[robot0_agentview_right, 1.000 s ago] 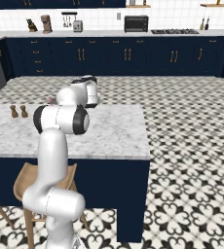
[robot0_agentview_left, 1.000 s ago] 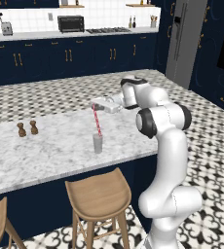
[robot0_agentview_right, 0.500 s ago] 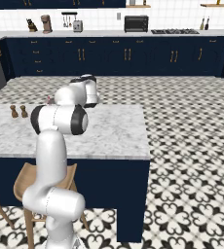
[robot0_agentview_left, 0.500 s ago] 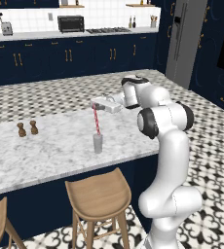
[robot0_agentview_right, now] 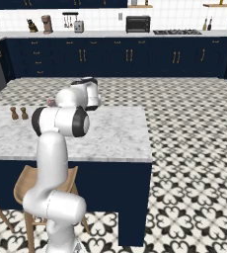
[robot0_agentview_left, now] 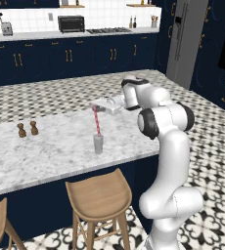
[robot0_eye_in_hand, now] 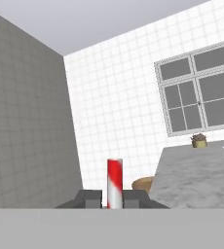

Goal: Take a straw from the drawer in front and place it inside the glass cup on the dining counter.

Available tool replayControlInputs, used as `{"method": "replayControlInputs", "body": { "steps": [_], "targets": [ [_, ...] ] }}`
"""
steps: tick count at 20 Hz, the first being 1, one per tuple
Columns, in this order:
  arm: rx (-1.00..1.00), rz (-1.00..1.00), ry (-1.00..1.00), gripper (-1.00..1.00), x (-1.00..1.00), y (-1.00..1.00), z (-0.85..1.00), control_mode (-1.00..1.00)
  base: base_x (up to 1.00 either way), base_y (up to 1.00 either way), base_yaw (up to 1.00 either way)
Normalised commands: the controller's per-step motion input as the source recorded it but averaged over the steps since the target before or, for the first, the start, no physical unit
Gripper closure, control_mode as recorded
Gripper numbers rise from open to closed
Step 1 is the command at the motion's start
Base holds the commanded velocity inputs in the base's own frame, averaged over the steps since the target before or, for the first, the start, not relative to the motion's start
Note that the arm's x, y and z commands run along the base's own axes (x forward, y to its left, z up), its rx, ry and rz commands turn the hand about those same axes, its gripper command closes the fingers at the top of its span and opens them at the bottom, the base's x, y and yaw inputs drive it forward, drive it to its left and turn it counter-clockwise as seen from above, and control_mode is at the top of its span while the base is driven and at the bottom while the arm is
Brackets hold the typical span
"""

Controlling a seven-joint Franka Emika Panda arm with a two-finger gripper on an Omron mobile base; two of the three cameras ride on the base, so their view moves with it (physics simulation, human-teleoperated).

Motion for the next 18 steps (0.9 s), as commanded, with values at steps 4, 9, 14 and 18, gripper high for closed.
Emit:
{"method": "replayControlInputs", "body": {
  "steps": [4, 9, 14, 18],
  "targets": [
    [-0.02, 0.00, 0.04, 1.00, 0.03, 0.00, -0.18, -1.00, 0.00, 0.00, 0.00],
    [0.00, 0.00, 0.01, 1.00, 0.08, 0.00, -0.10, -1.00, 0.00, 0.00, 0.00],
    [0.00, 0.03, 0.00, 1.00, 0.18, 0.03, -0.04, -1.00, 0.00, 0.00, 0.00],
    [0.00, 0.05, 0.00, 1.00, 0.20, 0.05, -0.09, -1.00, 0.00, 0.00, 0.00]
  ]
}}
